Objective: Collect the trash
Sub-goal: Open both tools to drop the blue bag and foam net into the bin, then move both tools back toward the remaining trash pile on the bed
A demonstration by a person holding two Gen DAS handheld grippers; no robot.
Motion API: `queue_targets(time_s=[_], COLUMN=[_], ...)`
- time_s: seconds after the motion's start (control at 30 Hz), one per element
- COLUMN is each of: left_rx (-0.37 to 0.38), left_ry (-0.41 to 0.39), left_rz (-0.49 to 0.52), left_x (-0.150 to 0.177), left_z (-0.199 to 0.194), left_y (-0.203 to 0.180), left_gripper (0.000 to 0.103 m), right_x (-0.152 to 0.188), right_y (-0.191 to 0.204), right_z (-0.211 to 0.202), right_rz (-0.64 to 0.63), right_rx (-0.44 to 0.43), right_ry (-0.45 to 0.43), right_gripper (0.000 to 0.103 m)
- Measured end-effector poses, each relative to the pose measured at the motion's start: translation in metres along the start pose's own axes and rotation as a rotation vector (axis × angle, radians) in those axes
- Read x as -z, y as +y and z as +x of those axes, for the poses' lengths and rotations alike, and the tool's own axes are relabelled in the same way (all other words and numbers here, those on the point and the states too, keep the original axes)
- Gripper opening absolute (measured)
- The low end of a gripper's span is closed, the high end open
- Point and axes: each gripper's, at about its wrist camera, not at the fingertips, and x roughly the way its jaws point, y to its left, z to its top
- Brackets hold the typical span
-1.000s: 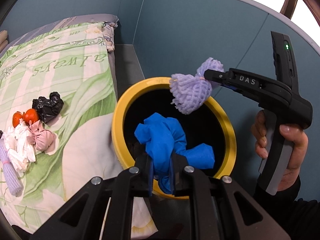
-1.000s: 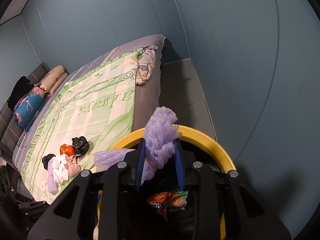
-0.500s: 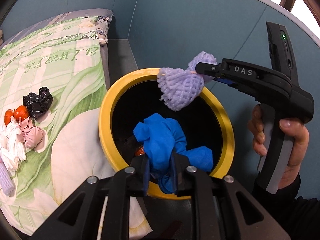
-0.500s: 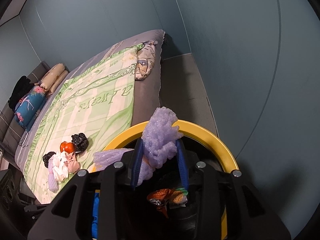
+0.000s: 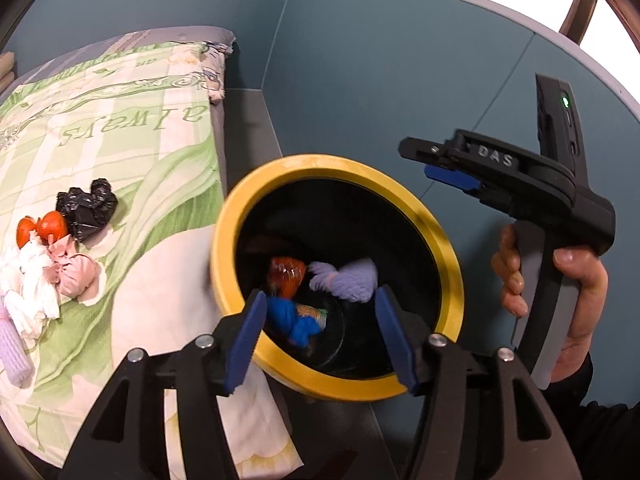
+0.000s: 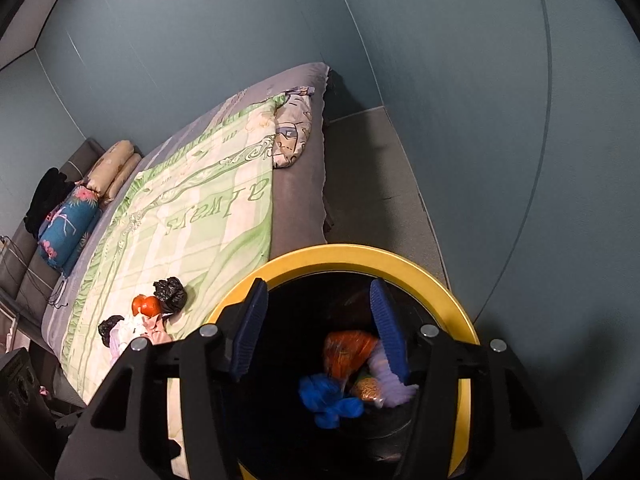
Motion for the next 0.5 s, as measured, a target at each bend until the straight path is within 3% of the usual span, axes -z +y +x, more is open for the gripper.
queue_targets(time_s=[0.13, 0.5], left_rx=[-0.036, -0.113], left_ry=[-0.043, -0.121], left_rz=[-0.019, -0.089], left_x=[-0.003, -0.003], left_z=[-0.014, -0.049], left_y=[0.009, 0.05], left_gripper=[0.067, 0.077], right_x=[0.0, -0.001], right_y=[0.006, 0.04], right_z=[-0.003, -0.002], right_rz=[-0.014, -0.084], right_rx=[-0.035, -0.112], right_ry=[-0.006, 0.005], right_gripper=[0.055, 0.06])
